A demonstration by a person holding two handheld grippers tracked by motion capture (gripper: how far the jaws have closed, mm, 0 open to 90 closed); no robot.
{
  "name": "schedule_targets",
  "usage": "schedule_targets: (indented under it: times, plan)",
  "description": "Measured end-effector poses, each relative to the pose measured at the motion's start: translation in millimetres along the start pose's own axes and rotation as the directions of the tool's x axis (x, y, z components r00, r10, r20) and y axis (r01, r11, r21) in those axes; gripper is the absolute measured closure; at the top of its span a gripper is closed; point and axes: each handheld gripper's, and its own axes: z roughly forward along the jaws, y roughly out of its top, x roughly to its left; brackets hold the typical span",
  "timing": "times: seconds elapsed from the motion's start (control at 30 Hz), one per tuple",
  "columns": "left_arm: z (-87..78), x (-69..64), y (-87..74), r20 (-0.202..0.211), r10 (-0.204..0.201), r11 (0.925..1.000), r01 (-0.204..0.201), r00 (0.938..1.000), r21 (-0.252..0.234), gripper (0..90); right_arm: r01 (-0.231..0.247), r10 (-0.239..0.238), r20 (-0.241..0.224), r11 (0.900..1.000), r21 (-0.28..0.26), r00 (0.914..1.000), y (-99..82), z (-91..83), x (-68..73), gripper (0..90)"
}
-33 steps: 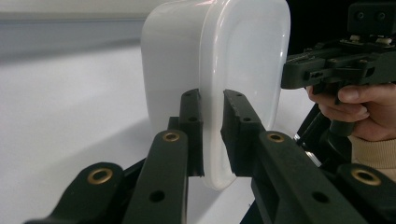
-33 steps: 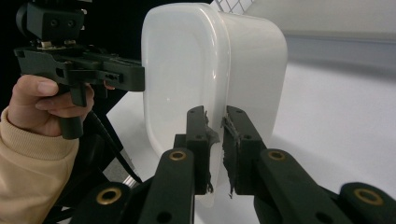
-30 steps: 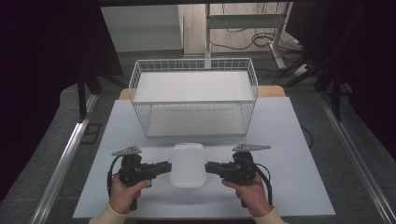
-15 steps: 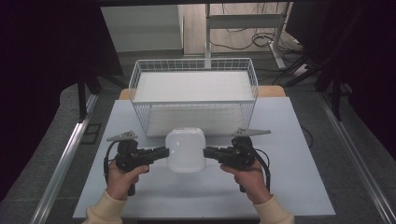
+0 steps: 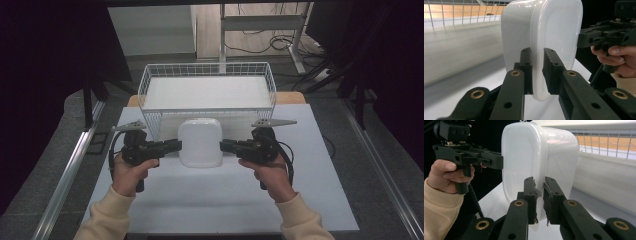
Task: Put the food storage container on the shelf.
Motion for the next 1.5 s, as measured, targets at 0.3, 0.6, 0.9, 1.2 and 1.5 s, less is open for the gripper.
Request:
schedule_targets:
  times: [0.3,0.6,0.9,1.2,1.5]
  plan:
    - [-1.2,-0.8,25.7,0.001,0.018,0.9998,-0.018,0.9998,-0.005,78.7,0.002,-0.003,-0.007,0.9998,-0.018,1.0000,22.9,-3.5,-4.2,80.9]
    - [-3.1,-1.8,50.4,-0.004,0.033,0.9993,-0.033,0.9995,-0.017,78.7,0.018,-0.018,0.002,0.9996,-0.023,0.9998,47.8,-6.7,-5.2,80.9]
    - [-3.7,-1.6,71.5,-0.007,0.046,0.9986,-0.046,0.9989,-0.025,78.7,0.033,-0.032,0.017,0.9992,-0.025,0.9993,69.2,-9.4,-5.8,80.9]
    - [-3.0,3.9,97.2,-0.015,0.053,0.9982,-0.053,0.9985,-0.028,78.6,0.040,-0.039,0.026,0.9990,-0.021,0.9989,95.6,-7.3,-10.4,80.8]
    - [3.6,13.1,117.0,-0.010,0.035,0.9990,-0.035,0.9993,-0.027,78.6,0.027,-0.026,0.022,0.9995,-0.014,0.9994,116.1,-3.5,-22.4,80.9]
